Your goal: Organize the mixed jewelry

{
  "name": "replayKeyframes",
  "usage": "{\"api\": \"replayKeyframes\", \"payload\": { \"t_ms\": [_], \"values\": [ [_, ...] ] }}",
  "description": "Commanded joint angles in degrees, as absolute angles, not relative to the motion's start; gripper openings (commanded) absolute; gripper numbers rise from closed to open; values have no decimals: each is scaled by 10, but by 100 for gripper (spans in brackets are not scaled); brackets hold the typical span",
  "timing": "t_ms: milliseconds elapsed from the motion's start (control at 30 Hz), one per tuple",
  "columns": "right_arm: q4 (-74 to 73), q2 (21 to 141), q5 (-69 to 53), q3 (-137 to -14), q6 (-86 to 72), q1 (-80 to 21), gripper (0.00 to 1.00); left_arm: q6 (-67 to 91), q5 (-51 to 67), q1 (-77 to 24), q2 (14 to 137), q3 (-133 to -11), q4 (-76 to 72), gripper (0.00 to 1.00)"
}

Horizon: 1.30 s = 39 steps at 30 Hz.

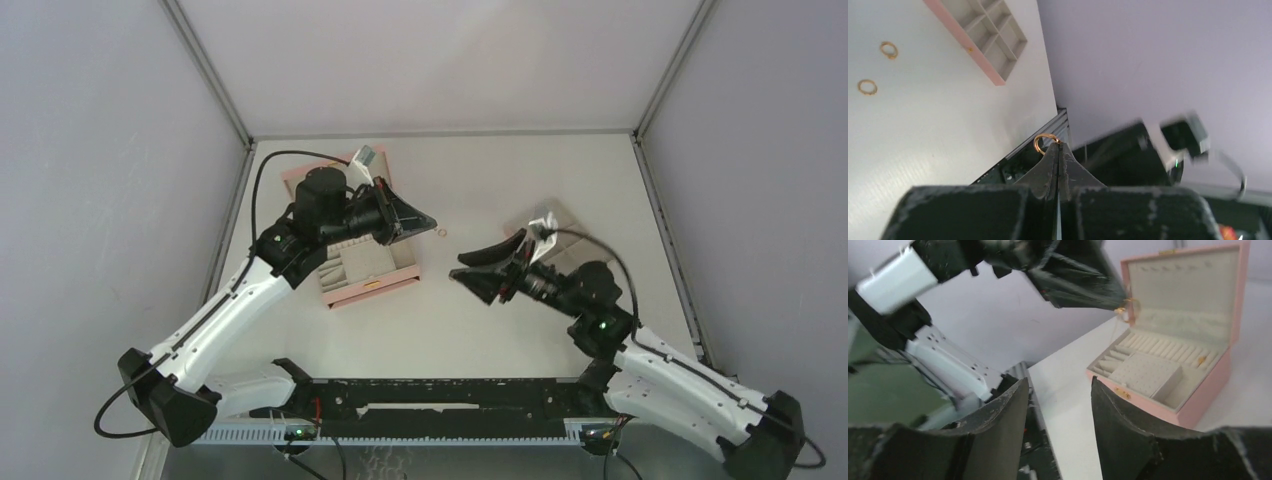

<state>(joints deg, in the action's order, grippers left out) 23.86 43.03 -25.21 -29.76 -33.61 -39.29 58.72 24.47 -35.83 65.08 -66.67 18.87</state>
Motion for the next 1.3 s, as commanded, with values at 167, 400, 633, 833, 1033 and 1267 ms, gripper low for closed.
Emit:
{"api": "replayKeyframes", "payload": {
  "t_ms": [167,400,633,833,1033,1267],
  "values": [
    [384,525,202,-275,114,-628,54,750,166,-354,642,-678,210,0],
    [604,649,298,-274,269,-674,54,767,171,-351,645,-676,210,0],
    [704,680,279,-276,296,-678,54,774,161,-347,630,-665,211,0],
    [704,690,256,-284,294,-678,53,781,162,-346,624,-652,205,0],
    [713,708,250,-298,297,-678,51,790,162,-346,618,-644,201,0],
    [717,738,238,-330,306,-680,47,794,159,-346,613,-640,198,0]
  ]
}}
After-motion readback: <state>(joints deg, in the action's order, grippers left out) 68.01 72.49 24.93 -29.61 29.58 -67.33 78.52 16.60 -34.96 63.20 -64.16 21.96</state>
